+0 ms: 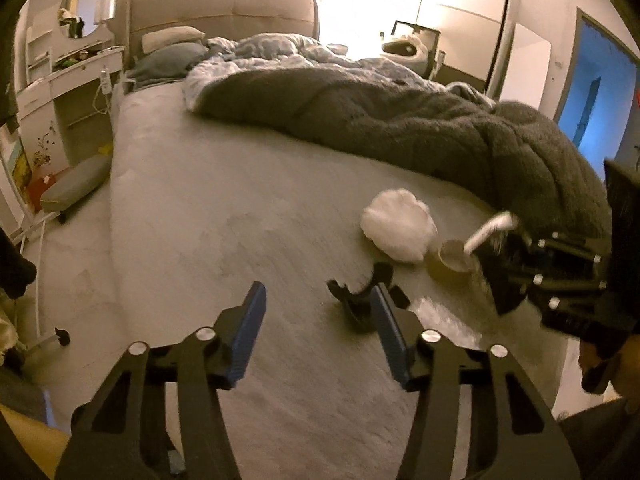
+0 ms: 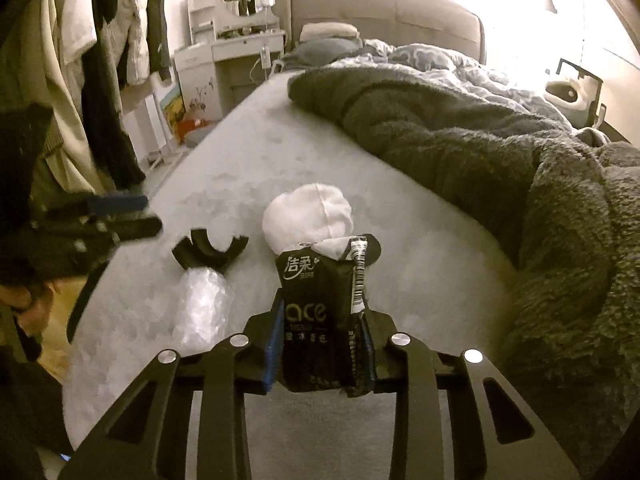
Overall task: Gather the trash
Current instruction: 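Grasp the black 'ace' tissue pack with the right gripper while the left grasps a black curved plastic piece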
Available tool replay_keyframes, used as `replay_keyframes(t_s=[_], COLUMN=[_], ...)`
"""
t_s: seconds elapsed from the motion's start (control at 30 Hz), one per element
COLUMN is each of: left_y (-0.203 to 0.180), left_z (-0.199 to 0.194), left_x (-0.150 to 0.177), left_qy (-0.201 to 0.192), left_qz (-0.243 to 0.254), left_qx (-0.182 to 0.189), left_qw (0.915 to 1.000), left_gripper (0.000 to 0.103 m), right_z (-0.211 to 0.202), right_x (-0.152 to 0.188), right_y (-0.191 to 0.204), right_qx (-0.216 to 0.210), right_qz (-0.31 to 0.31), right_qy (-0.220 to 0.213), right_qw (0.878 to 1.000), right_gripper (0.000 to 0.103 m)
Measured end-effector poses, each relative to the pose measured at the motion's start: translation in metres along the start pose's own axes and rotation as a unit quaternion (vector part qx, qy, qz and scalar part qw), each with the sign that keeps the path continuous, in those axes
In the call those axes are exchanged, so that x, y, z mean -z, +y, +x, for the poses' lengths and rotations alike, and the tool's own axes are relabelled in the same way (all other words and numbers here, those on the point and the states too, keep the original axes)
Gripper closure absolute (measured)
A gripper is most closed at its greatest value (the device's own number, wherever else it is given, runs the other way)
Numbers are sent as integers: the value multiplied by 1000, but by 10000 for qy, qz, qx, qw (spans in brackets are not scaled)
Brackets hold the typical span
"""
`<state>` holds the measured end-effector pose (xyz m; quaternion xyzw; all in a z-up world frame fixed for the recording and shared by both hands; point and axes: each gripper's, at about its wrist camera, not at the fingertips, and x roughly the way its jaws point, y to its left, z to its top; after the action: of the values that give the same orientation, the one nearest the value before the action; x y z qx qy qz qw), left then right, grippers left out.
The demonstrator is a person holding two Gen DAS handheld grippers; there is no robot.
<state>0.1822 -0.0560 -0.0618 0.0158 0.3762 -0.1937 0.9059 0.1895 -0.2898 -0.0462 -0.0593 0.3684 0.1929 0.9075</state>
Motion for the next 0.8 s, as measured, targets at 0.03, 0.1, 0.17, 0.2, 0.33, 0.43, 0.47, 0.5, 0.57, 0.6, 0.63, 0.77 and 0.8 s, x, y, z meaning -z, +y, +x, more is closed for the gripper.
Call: replay_keyframes(t_s=[0.03, 0.1, 0.17, 0.2, 0.33, 0.43, 0.47, 0.5, 0.57, 0.6, 0.63, 0.77, 0.8], left_y=[-2, -6, -7, -7, -7, -9, -9, -9, -9, -9, -9, -12, -13], left_z=[3, 8, 12, 14, 23, 28, 31, 32, 34, 34, 35, 38, 38], left_x=[1, 3, 4, 5, 7, 11, 12, 12, 12, 12, 11, 8, 8], left_qy=[52, 176, 276, 320, 512, 630, 673, 701, 728, 732, 724, 713, 695], left_qz=[36, 74, 30, -7, -165, -185, -201, -219, -263, -281, -298, -327, -303], left_qx=[9, 79, 144, 174, 241, 201, 185, 165, 126, 95, 72, 53, 31], left_qw=[10000, 9998, 9995, 9993, 9983, 9976, 9974, 9972, 9969, 9969, 9969, 9969, 9971], left_gripper=[53, 58, 61, 61, 65, 71, 73, 74, 77, 78, 80, 87, 88], right_z=[-2, -5, -6, -7, -9, -9, -9, -9, -10, -11, -11, -12, -12], right_x=[0, -1, -1, -1, 1, 3, 3, 4, 5, 6, 6, 8, 9], right_y=[-2, -3, -4, -4, -7, -7, -8, -9, -10, -11, -11, -13, -14], right_qx=[-35, -61, -89, -97, -117, -122, -125, -124, -128, -122, -124, -113, -111], right_qz=[31, 70, 70, 69, 105, 115, 120, 128, 139, 141, 141, 147, 149], right_qy=[-33, -89, -109, -117, -125, -125, -123, -122, -117, -121, -124, -117, -113], right_qw=[10000, 9999, 9999, 9999, 9998, 9998, 9998, 9998, 9998, 9998, 9997, 9998, 9998], right_gripper=[71, 71, 71, 71, 71, 71, 71, 71, 71, 71, 71, 71, 71])
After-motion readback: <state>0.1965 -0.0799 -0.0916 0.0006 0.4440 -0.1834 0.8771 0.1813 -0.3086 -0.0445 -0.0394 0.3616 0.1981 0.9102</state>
